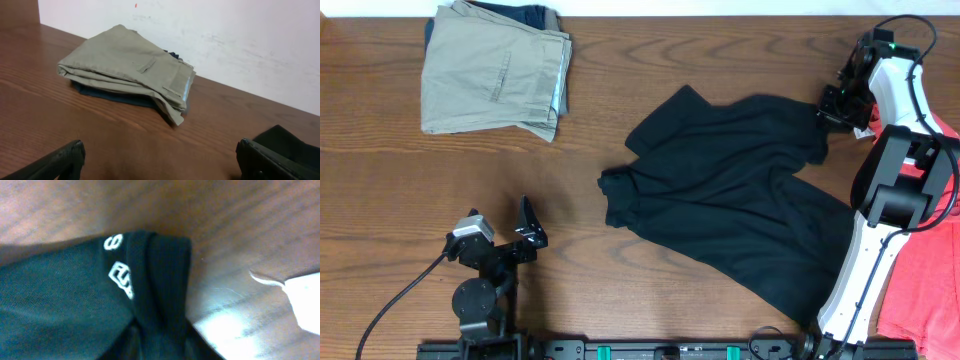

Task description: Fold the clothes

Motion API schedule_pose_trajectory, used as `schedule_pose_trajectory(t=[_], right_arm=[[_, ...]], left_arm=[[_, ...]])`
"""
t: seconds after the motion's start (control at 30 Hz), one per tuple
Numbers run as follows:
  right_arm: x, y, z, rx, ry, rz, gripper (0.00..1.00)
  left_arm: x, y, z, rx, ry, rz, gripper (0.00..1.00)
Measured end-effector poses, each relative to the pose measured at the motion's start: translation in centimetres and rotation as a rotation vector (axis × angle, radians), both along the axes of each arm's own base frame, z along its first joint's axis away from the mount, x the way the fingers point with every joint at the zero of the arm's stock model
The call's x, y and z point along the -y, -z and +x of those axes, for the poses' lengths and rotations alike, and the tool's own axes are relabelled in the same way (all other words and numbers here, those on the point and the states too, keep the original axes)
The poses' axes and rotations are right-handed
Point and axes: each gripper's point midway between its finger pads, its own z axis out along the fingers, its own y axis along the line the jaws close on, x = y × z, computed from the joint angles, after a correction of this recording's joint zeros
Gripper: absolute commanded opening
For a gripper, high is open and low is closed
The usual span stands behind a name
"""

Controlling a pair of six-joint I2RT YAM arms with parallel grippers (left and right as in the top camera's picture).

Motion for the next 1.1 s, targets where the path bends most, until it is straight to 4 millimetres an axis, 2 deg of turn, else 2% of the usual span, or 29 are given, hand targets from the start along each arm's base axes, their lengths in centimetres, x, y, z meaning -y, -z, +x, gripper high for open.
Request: schedule_pose_trajectory(t=[0.17,0.23,0.33,0.47,0.6,0.73,0.83,0.9,0.97,1.0,1.03,1.07,1.1], right_arm=[[-0.7,-0.2,2.1,0.086,0.01,0.031,0.01],[-1.7,-0.5,4.0,0.164,0.011,0.067,0.01],[-4.6,-1.9,8.1,0.331,0.001,0.157,0.01],[-11.5,-5.6,13.4,0.559,-0.047,0.317,0.01],[-20.2,-11.1,16.2,0.712,-0.126,0.471,0.01],[-28.0,-18.1,16.5,0.822,-0.231,0.581,0.01],[-32.3,-23.1,15.8,0.898,-0.31,0.645,0.01],[-34.3,-25.4,15.0,0.926,-0.351,0.673,0.04],[-35.7,-26.3,14.1,0.918,-0.378,0.687,0.2],[-36.3,-26.3,13.7,0.905,-0.39,0.689,0.45],[-36.6,-26.1,13.2,0.889,-0.405,0.687,0.8],[-36.8,-25.6,12.8,0.867,-0.418,0.678,0.99],[-36.8,-24.8,12.3,0.832,-0.424,0.661,0.99]], left_arm=[[0.0,0.0,0.0,0.0,0.0,0.0,0.98],[0.0,0.0,0.0,0.0,0.0,0.0,0.98],[0.0,0.0,0.0,0.0,0.0,0.0,0.98],[0.0,0.0,0.0,0.0,0.0,0.0,0.98],[0.0,0.0,0.0,0.0,0.0,0.0,0.98],[0.0,0.0,0.0,0.0,0.0,0.0,0.98],[0.0,0.0,0.0,0.0,0.0,0.0,0.98],[0.0,0.0,0.0,0.0,0.0,0.0,0.98],[0.0,0.0,0.0,0.0,0.0,0.0,0.98],[0.0,0.0,0.0,0.0,0.0,0.0,0.98],[0.0,0.0,0.0,0.0,0.0,0.0,0.98],[0.0,0.0,0.0,0.0,0.0,0.0,0.98],[0.0,0.0,0.0,0.0,0.0,0.0,0.98]])
